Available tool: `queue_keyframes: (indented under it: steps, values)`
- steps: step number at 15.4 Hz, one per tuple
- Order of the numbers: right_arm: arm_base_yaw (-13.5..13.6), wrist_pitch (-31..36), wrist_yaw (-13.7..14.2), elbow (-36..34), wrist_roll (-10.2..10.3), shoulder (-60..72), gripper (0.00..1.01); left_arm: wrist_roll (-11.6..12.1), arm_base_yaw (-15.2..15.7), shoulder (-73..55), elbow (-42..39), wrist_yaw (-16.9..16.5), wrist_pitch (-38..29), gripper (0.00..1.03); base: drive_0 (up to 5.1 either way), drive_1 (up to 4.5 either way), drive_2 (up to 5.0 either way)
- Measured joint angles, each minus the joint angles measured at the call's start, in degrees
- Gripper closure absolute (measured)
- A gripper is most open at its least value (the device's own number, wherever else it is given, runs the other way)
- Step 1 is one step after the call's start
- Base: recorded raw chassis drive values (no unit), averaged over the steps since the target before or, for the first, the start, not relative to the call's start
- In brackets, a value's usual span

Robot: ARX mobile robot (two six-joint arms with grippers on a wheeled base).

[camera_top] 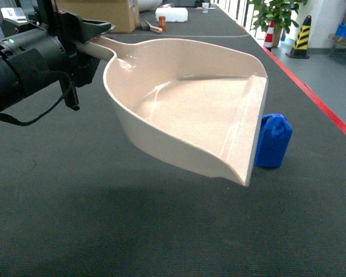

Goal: Place part in tray to right shelf

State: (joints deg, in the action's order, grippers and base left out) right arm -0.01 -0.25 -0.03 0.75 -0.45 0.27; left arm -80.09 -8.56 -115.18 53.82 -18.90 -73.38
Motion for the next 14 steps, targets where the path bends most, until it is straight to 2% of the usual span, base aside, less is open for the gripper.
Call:
queue_keyframes:
  steps: [3,6,8,14]
  values:
    - [0.0,0.0,0.0,0.0,0.0,0.0,0.03,-3.5,-3.3,0.0,0.0,3.1,0.0,0.91,0.0,0.00,0.0]
    - [0.0,0.0,0.0,0.0,0.0,0.0,0.03,-4.3,-8.9,0.0,0.0,2.8,0.0,0.91,0.0,0.00,0.0]
    - [0.0,0.0,0.0,0.0,0.0,0.0,0.03,-4.6,-11.4,0.0,0.1,1.9,0.0,0.91,0.0,0.00,0.0]
    - [0.0,0.0,0.0,0.0,0.0,0.0,0.03,-4.7,-11.1,-0.4,0.2,2.5,0.0,0.91,0.0,0.00,0.0]
